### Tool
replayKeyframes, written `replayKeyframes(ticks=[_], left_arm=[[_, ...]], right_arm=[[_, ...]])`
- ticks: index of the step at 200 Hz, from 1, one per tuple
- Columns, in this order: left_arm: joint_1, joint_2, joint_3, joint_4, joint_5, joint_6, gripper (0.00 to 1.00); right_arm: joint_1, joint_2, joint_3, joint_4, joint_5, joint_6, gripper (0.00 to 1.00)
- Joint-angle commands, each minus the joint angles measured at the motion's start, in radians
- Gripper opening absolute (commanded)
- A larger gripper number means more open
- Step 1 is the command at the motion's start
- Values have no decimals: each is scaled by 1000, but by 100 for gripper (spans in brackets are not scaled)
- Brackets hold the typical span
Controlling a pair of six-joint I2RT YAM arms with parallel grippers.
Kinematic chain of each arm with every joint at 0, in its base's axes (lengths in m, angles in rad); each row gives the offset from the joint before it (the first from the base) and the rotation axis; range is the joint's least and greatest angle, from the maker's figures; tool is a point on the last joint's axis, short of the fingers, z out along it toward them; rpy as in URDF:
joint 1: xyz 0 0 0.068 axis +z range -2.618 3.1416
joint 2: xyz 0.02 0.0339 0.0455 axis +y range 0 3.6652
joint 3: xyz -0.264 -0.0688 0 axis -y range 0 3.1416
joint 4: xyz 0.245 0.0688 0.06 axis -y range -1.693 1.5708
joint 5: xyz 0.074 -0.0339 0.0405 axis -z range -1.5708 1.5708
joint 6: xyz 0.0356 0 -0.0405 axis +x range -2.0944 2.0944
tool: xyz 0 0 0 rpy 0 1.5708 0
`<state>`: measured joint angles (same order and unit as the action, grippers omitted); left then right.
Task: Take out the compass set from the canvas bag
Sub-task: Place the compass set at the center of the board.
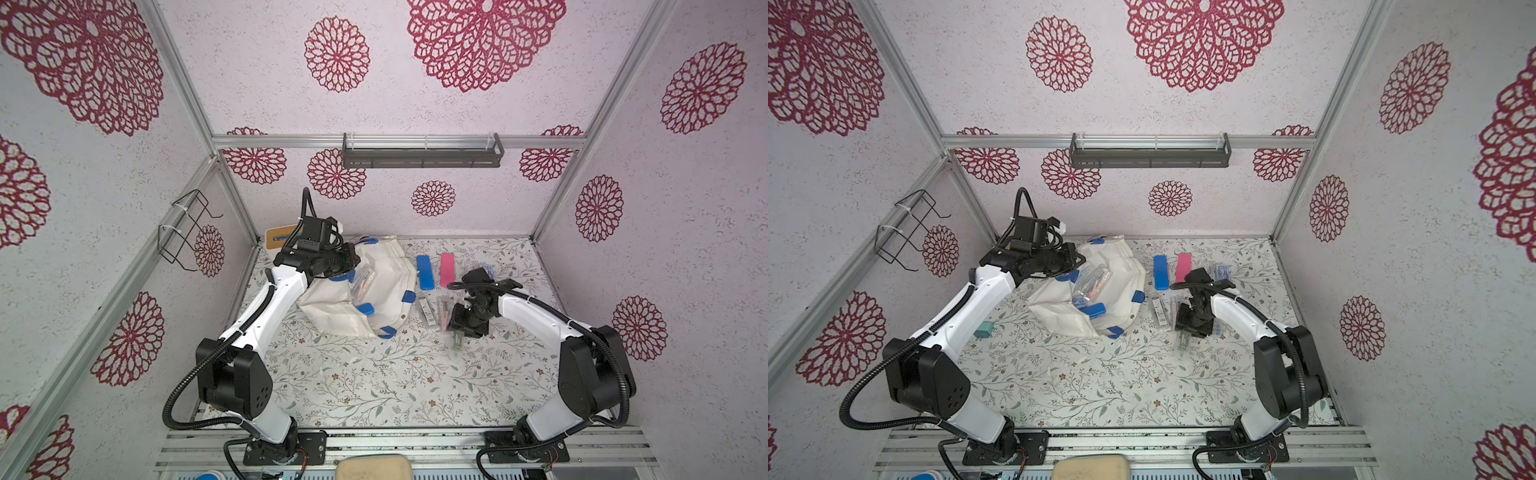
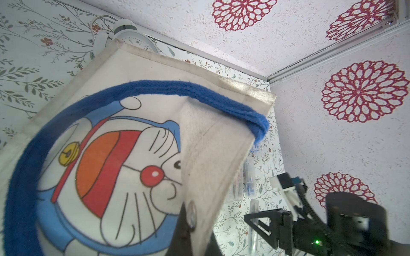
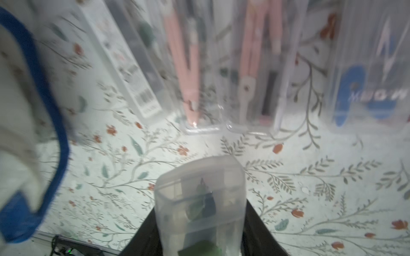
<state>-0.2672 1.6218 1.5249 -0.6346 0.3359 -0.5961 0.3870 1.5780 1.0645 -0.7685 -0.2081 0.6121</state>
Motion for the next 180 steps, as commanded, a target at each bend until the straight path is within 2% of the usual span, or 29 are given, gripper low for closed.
replayKeyframes(ticks=[1,17,50,84,125,145,180], left_arm=[[5,-7,29,36,28,11,0],[5,-8,26,36,31,16,0],[5,-5,24,39,40,16,0],[5,-5,23,37,47,21,0],[5,-16,11,41,55,13,0],[5,-29,-2,47,54,6,0],[5,-43,-18,44,58,1,0]], right_arm=[[14,-82,-63,1,29,8,29],[30,-95,-130,11,39,21,30],[38,-89,-197,-15,153,21,30],[37,-47,-163,-58,252,9,32],[36,11,-129,-78,297,-15,36],[36,17,-120,-81,317,-17,41],[36,1,-81,-88,319,-2,57]])
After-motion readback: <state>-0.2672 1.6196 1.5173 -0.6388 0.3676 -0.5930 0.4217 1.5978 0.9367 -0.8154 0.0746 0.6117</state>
